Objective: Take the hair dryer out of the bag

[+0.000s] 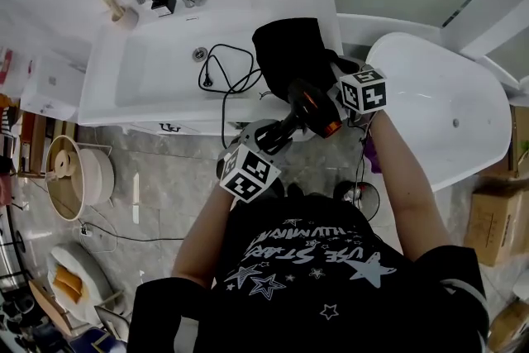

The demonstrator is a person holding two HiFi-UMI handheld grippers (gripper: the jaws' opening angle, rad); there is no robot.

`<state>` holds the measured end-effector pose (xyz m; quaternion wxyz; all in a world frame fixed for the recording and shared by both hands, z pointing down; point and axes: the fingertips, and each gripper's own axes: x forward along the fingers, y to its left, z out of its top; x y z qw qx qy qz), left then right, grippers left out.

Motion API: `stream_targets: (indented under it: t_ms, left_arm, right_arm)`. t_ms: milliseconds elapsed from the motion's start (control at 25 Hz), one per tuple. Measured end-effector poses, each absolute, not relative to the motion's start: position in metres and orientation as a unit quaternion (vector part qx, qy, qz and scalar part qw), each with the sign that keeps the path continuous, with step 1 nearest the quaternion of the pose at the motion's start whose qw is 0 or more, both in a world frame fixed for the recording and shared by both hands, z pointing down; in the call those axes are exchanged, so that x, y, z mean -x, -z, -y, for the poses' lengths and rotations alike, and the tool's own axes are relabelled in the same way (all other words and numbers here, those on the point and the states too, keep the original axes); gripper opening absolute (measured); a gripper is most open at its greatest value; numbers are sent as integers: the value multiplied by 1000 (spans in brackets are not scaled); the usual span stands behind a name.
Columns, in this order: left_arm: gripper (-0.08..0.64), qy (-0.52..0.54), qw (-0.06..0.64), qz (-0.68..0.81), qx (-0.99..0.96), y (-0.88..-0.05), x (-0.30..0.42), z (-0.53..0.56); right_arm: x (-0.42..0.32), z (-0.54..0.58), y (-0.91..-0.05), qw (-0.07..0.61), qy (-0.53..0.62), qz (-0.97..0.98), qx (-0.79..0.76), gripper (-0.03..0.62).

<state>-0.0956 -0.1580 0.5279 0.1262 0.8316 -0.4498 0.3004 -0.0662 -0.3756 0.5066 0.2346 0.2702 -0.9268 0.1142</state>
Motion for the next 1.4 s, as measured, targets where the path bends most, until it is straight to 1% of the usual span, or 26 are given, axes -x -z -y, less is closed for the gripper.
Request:
stream_targets:
  t_ms: [200,640,920,1080,1400]
  left_arm:
    - [201,-292,124,447,-837,-526,84,150]
    - [201,-276,122,436,-848,-519,52,118]
    - [201,-250,129,432,-857,-507,37,106]
    - [201,-226,124,430,-865,-495,30,100]
    - [201,-199,130,461,-855,-483,37,97]
  right_arm:
    - [79,373,-508,241,-108,933,-245,17]
    - [81,365,-515,262,-86,935,-224,17]
    - [91,376,-521,266,-85,934,-222,18]
    - [89,384,-529,279,-81,928,-234,18]
    - [81,376,-526,268,-84,929,-242,20]
